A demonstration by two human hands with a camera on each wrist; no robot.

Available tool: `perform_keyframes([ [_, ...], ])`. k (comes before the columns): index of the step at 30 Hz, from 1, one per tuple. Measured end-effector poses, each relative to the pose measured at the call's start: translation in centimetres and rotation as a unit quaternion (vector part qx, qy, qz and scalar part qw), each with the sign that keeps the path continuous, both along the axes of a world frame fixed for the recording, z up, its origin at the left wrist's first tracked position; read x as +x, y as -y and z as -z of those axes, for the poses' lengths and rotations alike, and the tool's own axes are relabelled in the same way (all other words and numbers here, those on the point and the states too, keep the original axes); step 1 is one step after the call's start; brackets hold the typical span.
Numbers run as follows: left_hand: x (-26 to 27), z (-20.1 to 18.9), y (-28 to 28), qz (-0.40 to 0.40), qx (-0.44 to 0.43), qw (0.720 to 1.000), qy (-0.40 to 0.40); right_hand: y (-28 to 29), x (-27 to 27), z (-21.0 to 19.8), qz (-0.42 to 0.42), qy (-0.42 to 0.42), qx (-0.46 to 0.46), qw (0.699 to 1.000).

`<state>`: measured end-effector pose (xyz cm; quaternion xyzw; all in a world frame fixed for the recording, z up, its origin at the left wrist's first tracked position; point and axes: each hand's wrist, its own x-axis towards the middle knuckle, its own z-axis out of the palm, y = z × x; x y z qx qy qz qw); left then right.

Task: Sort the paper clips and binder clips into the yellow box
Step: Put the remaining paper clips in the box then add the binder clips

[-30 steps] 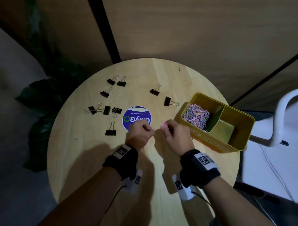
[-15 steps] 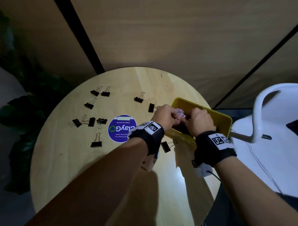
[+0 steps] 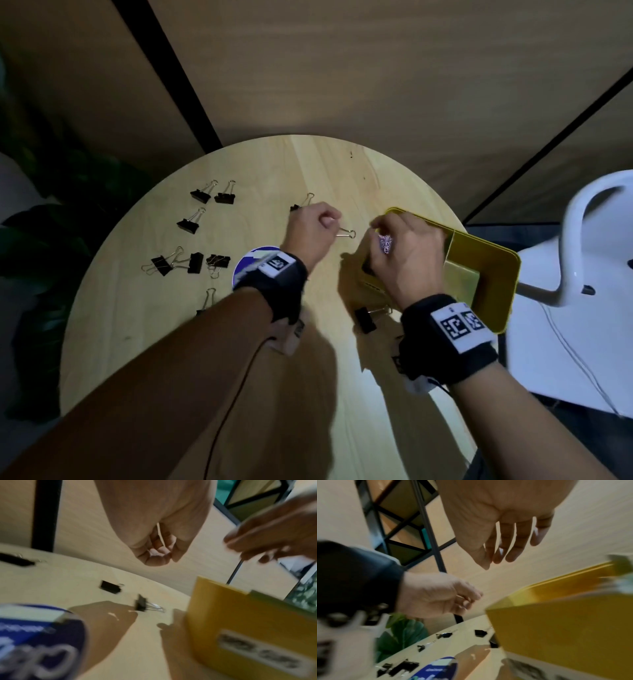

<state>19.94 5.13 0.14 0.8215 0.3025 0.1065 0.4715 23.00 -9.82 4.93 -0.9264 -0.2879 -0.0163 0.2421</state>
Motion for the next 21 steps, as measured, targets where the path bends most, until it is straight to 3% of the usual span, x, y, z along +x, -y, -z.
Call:
perform_keyframes([
  [2, 0.4, 1.5, -3.5, 0.023, 0.091, 0.994, -0.061, -2.6, -0.9, 0.1, -0.055, -0.028, 0.04, 0.997],
  [4, 1.1, 3.1, -6.3, 0.094, 0.159, 0.972, -0.145, -5.3, -1.4, 1.3, -0.085, -0.093, 0.014, 0.992],
  [7, 1.8, 5.5, -8.8, 0.228, 0.234, 0.915, -0.236, -8.8, -1.3, 4.0, -0.111, -0.161, -0.078, 0.978],
  [9, 1.7, 7.0, -9.5, 0.275, 0.263, 0.889, -0.255, -10.2, -0.8, 6.0, -0.112, -0.173, -0.178, 0.962],
  [13, 0.5, 8.0, -9.7, 0.272, 0.263, 0.903, -0.204, -11.1, 0.0, 8.3, -0.075, -0.193, -0.301, 0.931],
  [16, -0.3, 7.6, -9.3, 0.265, 0.288, 0.896, -0.208, -10.9, -0.5, 8.5, -0.104, -0.134, -0.333, 0.928],
  [18, -1.3, 7.3, -9.2, 0.269, 0.249, 0.904, -0.22, -10.5, -1.3, 8.4, -0.115, -0.113, -0.33, 0.93],
  [21, -3.8, 5.6, -9.8, 0.249, 0.134, 0.943, -0.174, -9.8, -2.9, 8.3, -0.122, -0.119, -0.287, 0.943],
])
